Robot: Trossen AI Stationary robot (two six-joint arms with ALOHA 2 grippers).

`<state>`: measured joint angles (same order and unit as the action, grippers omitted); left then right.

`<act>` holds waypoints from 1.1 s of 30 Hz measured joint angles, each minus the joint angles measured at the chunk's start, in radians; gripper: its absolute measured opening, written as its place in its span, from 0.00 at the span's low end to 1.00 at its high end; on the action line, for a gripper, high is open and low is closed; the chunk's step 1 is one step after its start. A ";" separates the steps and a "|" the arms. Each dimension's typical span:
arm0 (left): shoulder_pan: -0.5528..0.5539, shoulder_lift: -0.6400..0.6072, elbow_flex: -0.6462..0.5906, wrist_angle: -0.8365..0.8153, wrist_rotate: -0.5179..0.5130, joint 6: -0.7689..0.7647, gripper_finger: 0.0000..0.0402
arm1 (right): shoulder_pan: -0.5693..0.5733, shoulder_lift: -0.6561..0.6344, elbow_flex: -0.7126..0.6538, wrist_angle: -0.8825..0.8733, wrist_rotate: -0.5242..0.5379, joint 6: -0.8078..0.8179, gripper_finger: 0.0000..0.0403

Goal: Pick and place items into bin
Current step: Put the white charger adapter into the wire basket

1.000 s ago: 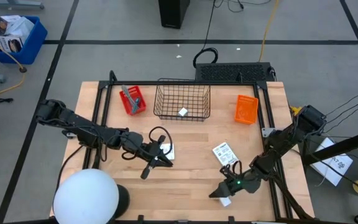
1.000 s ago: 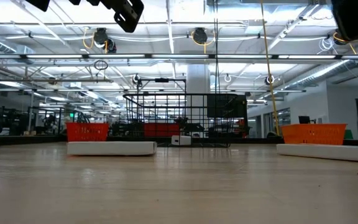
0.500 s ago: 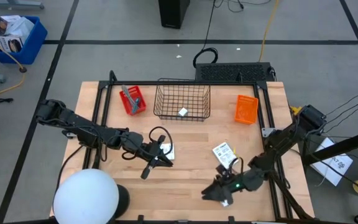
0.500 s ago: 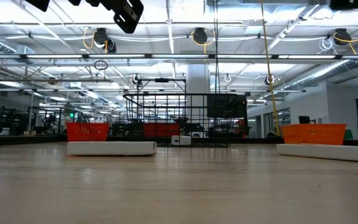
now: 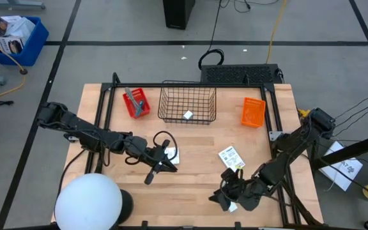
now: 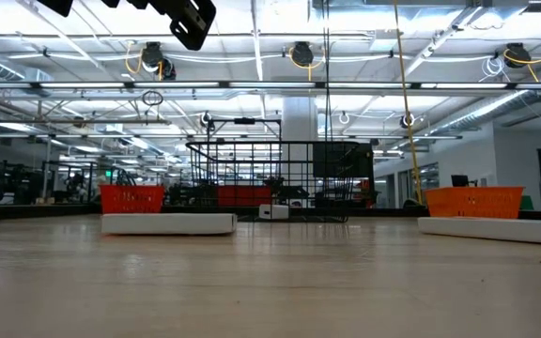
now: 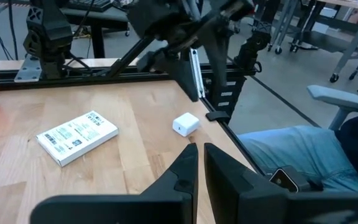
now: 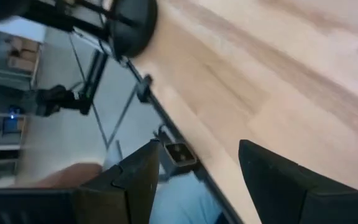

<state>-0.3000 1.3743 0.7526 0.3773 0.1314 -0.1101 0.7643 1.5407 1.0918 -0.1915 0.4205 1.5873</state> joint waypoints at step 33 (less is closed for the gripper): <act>0.000 0.000 0.000 -0.010 0.000 0.002 0.08 | 0.036 0.332 0.364 -0.711 -0.379 0.311 0.52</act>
<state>-0.3000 1.3743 0.7528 0.3672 0.1314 -0.1081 0.8002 1.8729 1.4555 -0.9025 0.0420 1.8983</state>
